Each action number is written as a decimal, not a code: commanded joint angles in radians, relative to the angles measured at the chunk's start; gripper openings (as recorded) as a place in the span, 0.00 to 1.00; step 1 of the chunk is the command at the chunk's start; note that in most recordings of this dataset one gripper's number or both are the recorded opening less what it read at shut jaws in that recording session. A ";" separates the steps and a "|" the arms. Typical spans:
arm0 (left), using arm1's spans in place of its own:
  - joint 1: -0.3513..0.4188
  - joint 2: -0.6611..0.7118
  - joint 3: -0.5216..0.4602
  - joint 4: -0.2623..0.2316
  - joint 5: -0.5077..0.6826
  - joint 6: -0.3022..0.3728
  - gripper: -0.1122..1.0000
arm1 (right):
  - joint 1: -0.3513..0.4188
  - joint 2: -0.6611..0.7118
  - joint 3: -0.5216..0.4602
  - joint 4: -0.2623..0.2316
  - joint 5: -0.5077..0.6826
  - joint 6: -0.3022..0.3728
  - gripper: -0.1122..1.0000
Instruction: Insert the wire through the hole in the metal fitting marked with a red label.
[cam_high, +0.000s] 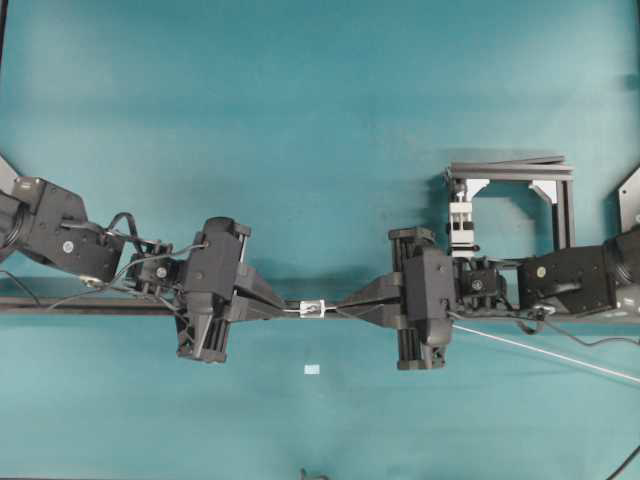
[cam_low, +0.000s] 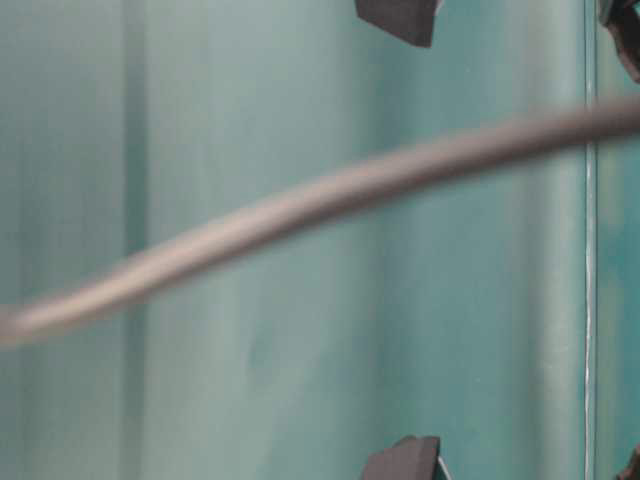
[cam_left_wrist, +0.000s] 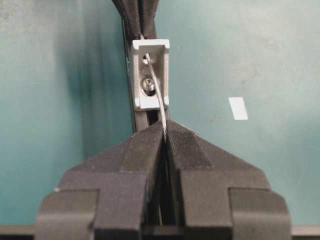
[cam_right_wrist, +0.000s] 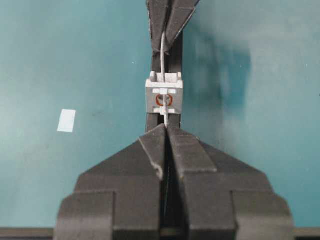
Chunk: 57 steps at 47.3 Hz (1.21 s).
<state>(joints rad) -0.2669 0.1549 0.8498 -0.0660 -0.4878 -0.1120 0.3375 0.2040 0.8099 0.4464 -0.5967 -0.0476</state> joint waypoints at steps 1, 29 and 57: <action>-0.005 -0.014 -0.020 0.003 0.000 0.000 0.01 | -0.002 -0.023 -0.014 -0.002 -0.002 0.000 0.10; -0.003 -0.077 -0.008 0.003 0.143 0.000 0.01 | 0.002 -0.058 -0.009 -0.018 0.009 0.003 0.84; -0.006 -0.276 0.150 0.003 0.324 -0.006 0.01 | 0.002 -0.094 0.018 -0.038 0.035 0.005 0.96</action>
<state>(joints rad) -0.2715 -0.0675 0.9756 -0.0660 -0.1718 -0.1181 0.3375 0.1396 0.8345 0.4111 -0.5568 -0.0445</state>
